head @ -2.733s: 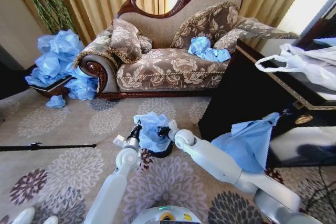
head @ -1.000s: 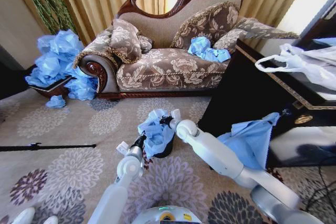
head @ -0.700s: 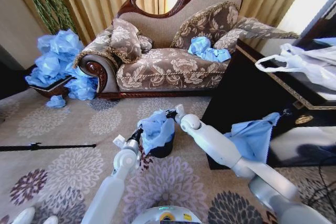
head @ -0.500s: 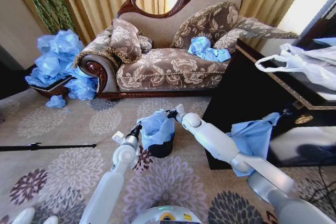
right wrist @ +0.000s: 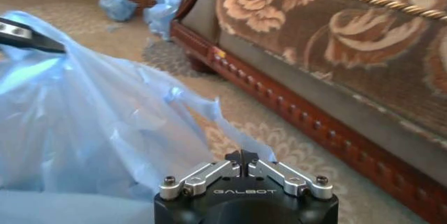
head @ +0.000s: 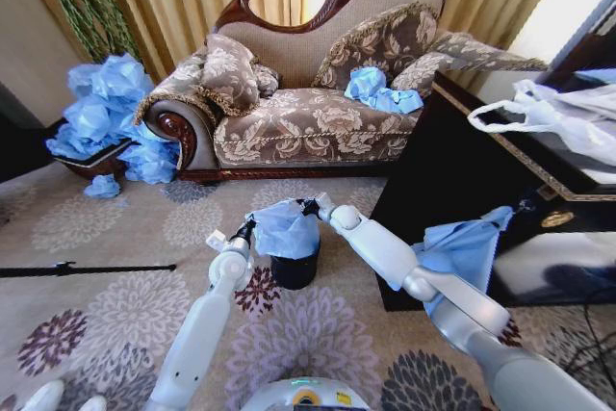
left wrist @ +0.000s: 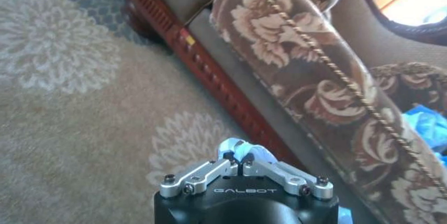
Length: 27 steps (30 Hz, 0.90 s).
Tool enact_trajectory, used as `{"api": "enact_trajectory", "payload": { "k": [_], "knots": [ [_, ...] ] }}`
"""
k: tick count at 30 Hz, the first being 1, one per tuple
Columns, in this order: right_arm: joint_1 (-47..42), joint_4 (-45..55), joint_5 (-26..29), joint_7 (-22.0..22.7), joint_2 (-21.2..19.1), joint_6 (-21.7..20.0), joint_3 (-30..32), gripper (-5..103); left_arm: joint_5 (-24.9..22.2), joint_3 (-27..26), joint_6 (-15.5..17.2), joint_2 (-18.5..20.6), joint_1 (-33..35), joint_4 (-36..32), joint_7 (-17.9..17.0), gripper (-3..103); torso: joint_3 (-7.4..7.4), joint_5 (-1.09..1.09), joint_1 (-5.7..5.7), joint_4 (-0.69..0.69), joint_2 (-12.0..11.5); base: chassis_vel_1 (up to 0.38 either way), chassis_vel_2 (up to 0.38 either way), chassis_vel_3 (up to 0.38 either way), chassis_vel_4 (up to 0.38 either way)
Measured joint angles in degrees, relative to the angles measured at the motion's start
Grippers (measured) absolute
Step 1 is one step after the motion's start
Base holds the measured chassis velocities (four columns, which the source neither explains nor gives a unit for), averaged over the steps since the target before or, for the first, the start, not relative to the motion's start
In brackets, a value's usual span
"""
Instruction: Place a garbage bag over the trash bin.
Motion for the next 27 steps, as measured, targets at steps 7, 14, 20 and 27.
{"api": "enact_trajectory", "payload": {
  "k": [7,14,20,27],
  "knots": [
    [0.9,-5.8,-2.9,-5.9,1.0,4.8,-0.3,0,0.0,0.0,0.3,-0.5,-1.1,4.9,2.0,0,0.0,0.01,0.0,-0.01,0.0,0.0,0.0,0.0,0.0],
    [2.3,-13.5,-8.4,-10.6,3.0,10.2,2.7,0,-0.4,0.0,0.5,-0.9,-1.5,8.8,4.3,0,0.0,0.0,0.0,0.0,0.0,0.0,0.0,0.0,0.0],
    [2.1,-17.7,-11.6,-13.4,3.4,14.9,3.6,0,-0.4,0.4,0.8,-1.0,-0.4,9.5,6.2,0,-0.01,0.01,0.0,-0.01,0.0,0.0,0.0,0.0,0.0],
    [1.0,-17.2,-11.3,-15.5,1.5,17.9,3.6,0,-0.3,0.9,1.5,-1.5,2.7,7.5,7.1,0,-0.01,0.02,-0.01,-0.01,0.0,0.0,0.0,0.0,0.0]
  ]
}}
